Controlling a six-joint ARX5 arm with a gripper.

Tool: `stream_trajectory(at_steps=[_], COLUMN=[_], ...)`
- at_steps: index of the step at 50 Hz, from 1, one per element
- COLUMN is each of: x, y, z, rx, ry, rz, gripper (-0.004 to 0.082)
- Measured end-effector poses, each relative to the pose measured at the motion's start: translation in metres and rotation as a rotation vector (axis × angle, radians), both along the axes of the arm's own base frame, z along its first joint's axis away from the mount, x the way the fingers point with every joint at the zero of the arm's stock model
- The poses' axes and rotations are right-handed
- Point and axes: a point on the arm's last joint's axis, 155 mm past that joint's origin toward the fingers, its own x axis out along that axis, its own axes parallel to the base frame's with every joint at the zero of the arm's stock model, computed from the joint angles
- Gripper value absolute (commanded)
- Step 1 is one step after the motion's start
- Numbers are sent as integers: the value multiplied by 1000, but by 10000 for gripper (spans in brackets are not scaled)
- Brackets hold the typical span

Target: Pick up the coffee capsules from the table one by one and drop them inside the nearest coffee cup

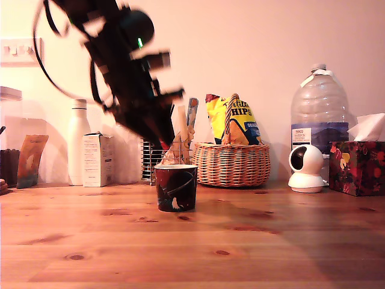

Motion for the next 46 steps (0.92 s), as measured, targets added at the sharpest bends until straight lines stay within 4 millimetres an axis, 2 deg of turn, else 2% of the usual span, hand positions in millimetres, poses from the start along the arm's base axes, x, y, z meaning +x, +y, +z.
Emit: stream_trajectory(at_steps=[8, 13, 19, 25, 30, 46], x=[-10, -19, -36, -55, -70, -97], y=[6, 11, 25, 42, 51, 64], z=[52, 67, 57, 31, 22, 48], rx=[-50, -72, -69, -54, -65, -133], ry=[-92, -131, -124, -91, -81, -142], rz=[-1, 0, 12, 28, 42, 57], gripper=[-17, -17, -17, -17, -17, -16])
